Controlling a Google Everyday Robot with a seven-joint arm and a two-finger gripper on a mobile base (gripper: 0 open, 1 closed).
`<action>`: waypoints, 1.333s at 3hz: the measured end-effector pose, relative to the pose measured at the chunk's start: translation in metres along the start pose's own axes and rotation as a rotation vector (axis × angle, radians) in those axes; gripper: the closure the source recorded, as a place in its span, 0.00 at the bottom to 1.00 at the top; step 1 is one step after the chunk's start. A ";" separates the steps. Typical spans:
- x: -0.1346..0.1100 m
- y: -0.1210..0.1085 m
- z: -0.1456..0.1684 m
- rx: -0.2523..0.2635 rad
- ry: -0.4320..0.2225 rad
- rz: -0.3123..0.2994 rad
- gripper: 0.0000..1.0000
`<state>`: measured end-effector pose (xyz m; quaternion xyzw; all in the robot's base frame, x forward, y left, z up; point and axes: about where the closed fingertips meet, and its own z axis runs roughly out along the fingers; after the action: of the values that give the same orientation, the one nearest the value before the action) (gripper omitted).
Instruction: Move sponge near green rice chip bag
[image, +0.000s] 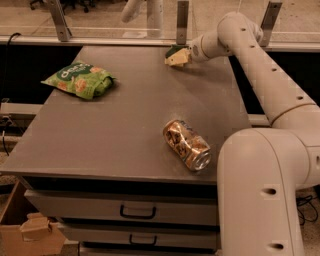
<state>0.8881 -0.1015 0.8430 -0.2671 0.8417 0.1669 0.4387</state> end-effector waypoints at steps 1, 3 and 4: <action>-0.034 0.007 -0.023 -0.009 -0.073 -0.093 0.72; -0.057 0.024 -0.038 -0.023 -0.104 -0.221 1.00; -0.056 0.025 -0.037 -0.025 -0.103 -0.221 1.00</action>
Offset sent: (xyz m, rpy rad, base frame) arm -0.0300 0.0203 0.1131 -0.1268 -0.2965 0.2091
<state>0.8755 -0.0834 0.9115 -0.3549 0.7812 0.1415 0.4937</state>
